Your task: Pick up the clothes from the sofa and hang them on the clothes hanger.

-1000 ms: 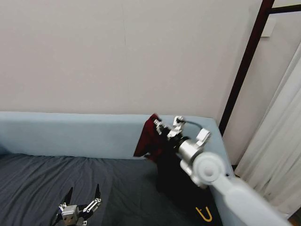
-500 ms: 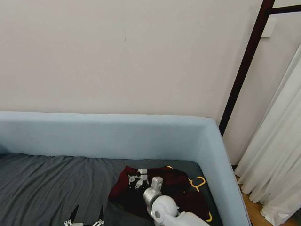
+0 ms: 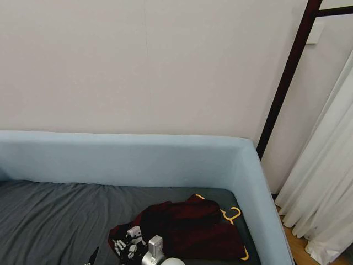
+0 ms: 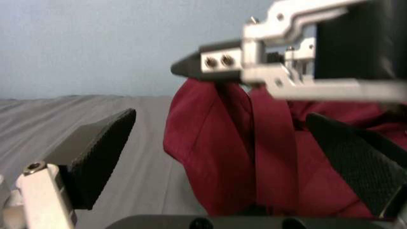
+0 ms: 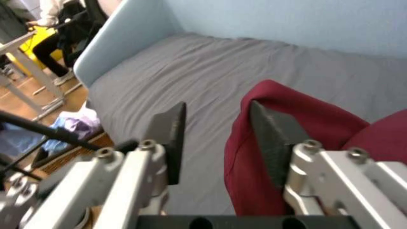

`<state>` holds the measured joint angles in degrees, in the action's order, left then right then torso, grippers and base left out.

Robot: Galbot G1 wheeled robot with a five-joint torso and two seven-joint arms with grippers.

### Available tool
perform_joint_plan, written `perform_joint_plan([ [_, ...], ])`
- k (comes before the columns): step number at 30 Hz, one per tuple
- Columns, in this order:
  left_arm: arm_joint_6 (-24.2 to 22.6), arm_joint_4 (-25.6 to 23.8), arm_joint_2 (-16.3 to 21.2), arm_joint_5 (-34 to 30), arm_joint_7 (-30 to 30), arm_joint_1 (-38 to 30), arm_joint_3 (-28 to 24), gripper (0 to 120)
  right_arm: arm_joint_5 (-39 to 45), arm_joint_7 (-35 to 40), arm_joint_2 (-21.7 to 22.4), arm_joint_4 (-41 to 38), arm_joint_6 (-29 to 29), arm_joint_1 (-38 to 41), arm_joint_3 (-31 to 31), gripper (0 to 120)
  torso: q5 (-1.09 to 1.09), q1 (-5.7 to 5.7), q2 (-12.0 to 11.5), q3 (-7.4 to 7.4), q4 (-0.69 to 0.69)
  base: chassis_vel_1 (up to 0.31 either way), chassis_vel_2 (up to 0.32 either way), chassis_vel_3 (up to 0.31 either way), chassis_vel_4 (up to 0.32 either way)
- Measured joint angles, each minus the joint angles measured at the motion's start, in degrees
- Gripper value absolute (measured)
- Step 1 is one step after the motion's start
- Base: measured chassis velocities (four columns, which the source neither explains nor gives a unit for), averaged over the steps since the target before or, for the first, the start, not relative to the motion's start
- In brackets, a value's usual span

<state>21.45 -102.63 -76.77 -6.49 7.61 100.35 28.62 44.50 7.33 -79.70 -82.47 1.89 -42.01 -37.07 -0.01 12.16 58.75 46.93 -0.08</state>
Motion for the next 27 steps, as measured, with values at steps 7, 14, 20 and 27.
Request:
perform_joint_plan([
  [7,0.61,1.12,0.34,-0.07,0.0,0.0,-0.22,100,5.1,0.88,-0.03,-0.71,-0.12,1.82,1.87,70,0.0,0.0,0.0,0.0,0.0,0.0,0.0,0.0,0.0],
  [14,0.69,2.18,-0.14,0.5,-0.04,-0.95,-0.99,100,4.29,12.83,-2.45,0.34,7.78,2.54,1.7,95,0.01,0.0,0.0,0.0,0.0,0.0,0.0,0.0,0.0],
  [20,0.75,3.41,-0.33,0.28,0.39,-1.33,-2.03,100,6.55,9.99,-1.15,-1.12,4.96,3.0,4.75,100,0.02,0.0,0.0,0.0,0.0,0.0,0.0,0.0,0.0],
  [27,-3.86,4.99,-0.55,-7.58,4.42,-3.59,-4.49,100,7.24,5.51,3.98,-4.54,1.36,3.82,9.44,100,0.01,0.0,0.0,0.01,0.0,0.0,0.0,0.0,0.0],
])
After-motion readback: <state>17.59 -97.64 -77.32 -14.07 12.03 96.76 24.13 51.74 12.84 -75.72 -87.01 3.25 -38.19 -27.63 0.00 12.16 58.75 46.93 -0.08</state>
